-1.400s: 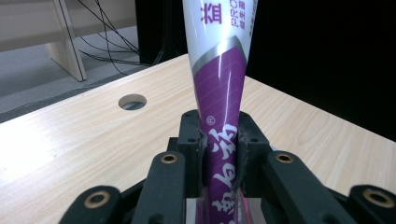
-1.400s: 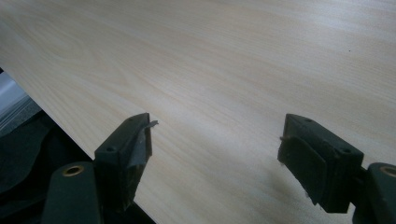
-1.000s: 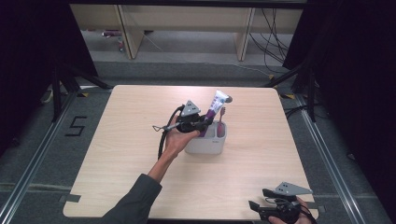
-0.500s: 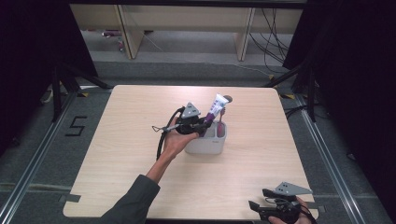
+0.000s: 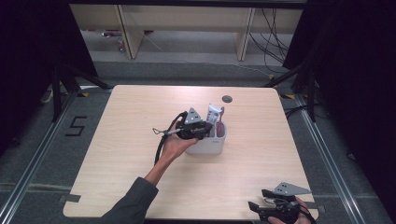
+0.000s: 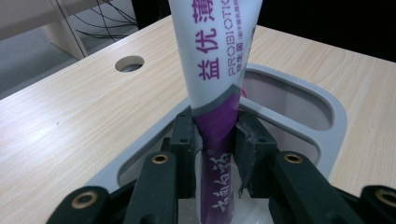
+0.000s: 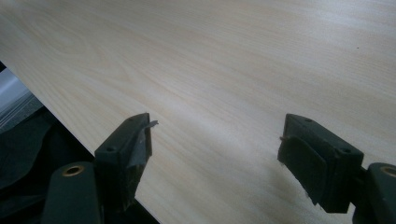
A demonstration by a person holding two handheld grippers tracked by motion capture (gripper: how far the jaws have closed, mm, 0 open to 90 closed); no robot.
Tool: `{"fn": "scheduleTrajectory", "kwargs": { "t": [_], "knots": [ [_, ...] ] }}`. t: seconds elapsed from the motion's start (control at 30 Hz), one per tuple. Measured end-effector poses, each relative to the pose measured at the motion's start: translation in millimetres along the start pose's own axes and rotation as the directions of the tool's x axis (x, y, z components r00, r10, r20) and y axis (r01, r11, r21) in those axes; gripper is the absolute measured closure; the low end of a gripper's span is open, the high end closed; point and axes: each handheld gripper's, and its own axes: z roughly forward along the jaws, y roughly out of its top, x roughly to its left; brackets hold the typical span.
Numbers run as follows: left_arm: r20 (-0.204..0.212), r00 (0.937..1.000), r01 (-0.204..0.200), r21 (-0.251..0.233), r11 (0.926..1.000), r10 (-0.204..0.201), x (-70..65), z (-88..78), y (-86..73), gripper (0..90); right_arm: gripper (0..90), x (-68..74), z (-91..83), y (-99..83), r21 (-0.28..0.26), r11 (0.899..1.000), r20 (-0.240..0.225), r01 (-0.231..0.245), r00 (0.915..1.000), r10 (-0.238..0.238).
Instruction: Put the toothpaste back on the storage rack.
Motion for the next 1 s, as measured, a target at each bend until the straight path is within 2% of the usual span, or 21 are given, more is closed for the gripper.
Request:
{"fn": "scheduleTrajectory", "kwargs": {
  "t": [0.03, 0.07, 0.13, 0.2, 0.27, 0.3, 0.37, 0.5, 0.6, 0.7, 0.73, 0.8, 0.83, 1.0],
  "knots": [
    [0.012, 0.9998, 0.017, -0.019, 0.9997, -0.017, -1.8, -1.4, 1.4, 67.5, 25.5, -0.8, 0.7, -0.2, -0.012, 1.0, 0.009, 0.013, 0.9999, -0.013],
    [0.016, 0.9995, 0.028, -0.029, 0.9992, -0.027, -2.8, -4.5, 3.8, 63.7, 25.5, -0.7, 0.0, -0.2, 0.001, 1.0, 0.015, 0.014, 0.9998, -0.014],
    [0.013, 0.9998, 0.018, -0.05, 0.9986, -0.017, -3.9, -10.5, 9.8, 62.3, 25.5, -0.2, 0.2, -0.2, 0.002, 1.0, 0.012, 0.007, 0.9999, -0.007],
    [0.012, 0.9998, 0.019, -0.049, 0.9986, -0.018, -4.2, -15.4, 14.1, 60.2, 25.5, -0.7, -0.2, -0.1, 0.001, 1.0, 0.017, 0.019, 0.9997, -0.019],
    [0.013, 0.9999, 0.008, -0.046, 0.9989, -0.008, -4.7, -19.9, 17.9, 58.9, 25.4, -0.3, 0.0, 0.0, 0.001, 1.0, 0.013, 0.019, 0.9997, -0.019],
    [0.011, 0.9999, 0.012, -0.05, 0.9987, -0.011, -5.4, -21.3, 19.4, 57.9, 25.5, 0.8, 0.3, -0.3, 0.004, 1.0, 0.008, 0.003, 1.0, -0.003],
    [0.008, 0.9999, 0.01, -0.054, 0.9985, -0.009, -4.5, -24.0, 21.2, 55.6, 25.5, 0.6, 0.4, -0.2, 0.004, 1.0, 0.008, 0.009, 0.9999, -0.009],
    [0.012, 0.9998, 0.016, -0.055, 0.9984, -0.015, -1.3, -26.0, 19.9, 54.0, 25.5, 0.8, 0.3, -0.3, 0.005, 1.0, 0.007, 0.003, 1.0, -0.003],
    [-0.002, 0.9996, 0.027, -0.056, 0.9981, -0.027, -0.2, -28.1, 19.8, 51.2, 25.5, 0.7, 0.3, -0.3, 0.005, 1.0, 0.007, 0.002, 1.0, -0.002],
    [-0.002, 0.9997, 0.025, -0.053, 0.9983, -0.025, -0.4, -31.6, 21.0, 48.4, 25.5, 0.8, 0.4, -0.2, 0.003, 1.0, 0.006, 0.001, 1.0, -0.001],
    [-0.002, 0.9995, 0.031, -0.056, 0.9979, -0.031, -1.1, -32.6, 21.1, 47.7, 25.4, -0.4, 0.1, 0.0, 0.001, 1.0, 0.011, 0.018, 0.9998, -0.018],
    [-0.002, 0.9996, 0.027, -0.051, 0.9983, -0.027, -1.4, -34.6, 21.6, 46.2, 25.5, 0.4, 0.4, -0.3, 0.002, 1.0, 0.006, 0.005, 1.0, -0.005],
    [-0.002, 0.9996, 0.029, -0.054, 0.9981, -0.029, -1.8, -35.2, 21.5, 45.0, 25.5, -0.5, 0.1, 0.0, 0.001, 1.0, 0.011, 0.02, 0.9997, -0.02],
    [-0.001, 0.9994, 0.034, -0.053, 0.998, -0.034, -2.6, -41.3, 21.6, 40.8, 25.5, -0.2, -0.2, 0.1, 0.0, 1.0, 0.015, 0.017, 0.9997, -0.017]
  ]
}}
